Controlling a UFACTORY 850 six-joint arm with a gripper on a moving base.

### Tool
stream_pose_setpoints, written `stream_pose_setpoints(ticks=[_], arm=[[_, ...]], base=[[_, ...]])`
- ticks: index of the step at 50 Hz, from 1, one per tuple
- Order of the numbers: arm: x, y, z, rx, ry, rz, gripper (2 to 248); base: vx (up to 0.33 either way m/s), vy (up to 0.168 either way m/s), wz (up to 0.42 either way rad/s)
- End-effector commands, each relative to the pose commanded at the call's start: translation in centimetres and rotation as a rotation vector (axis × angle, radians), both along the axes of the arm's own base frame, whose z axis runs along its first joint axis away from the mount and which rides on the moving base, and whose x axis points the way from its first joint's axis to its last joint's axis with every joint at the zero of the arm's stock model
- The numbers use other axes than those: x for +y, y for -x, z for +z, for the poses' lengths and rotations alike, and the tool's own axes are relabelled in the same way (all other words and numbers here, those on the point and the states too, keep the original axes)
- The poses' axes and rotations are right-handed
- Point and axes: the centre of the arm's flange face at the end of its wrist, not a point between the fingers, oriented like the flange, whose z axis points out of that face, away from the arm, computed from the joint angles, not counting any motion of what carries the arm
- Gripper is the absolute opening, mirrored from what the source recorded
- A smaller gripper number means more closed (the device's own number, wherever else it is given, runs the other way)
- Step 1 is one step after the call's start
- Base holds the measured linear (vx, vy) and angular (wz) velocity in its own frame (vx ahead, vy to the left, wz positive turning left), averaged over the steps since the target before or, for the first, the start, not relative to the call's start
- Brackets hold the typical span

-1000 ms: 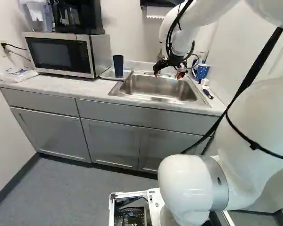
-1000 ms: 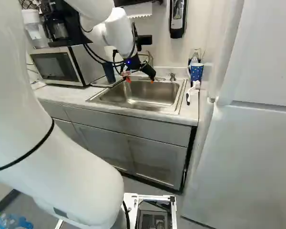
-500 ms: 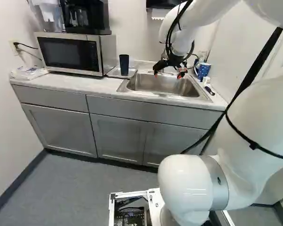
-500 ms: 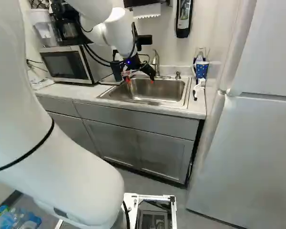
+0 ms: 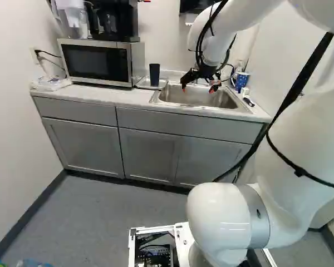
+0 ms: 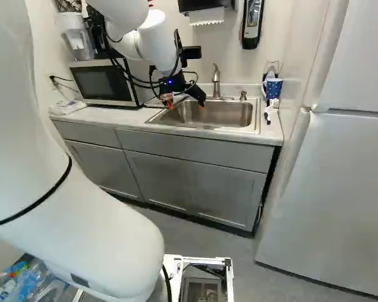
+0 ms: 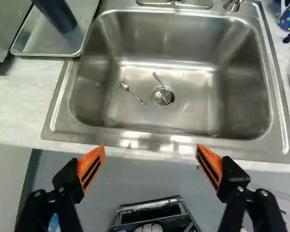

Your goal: Rinse the cup and place it in the tray

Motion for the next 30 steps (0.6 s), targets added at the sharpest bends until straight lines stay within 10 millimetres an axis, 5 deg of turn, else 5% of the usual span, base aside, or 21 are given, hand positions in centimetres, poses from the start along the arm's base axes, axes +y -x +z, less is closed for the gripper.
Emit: stream_pose_setpoints(ticks=[30], arm=[[0.0, 0.0, 0.0, 0.0, 0.0, 0.0, 247]], base=[[-0.152, 0.135, -0.008]])
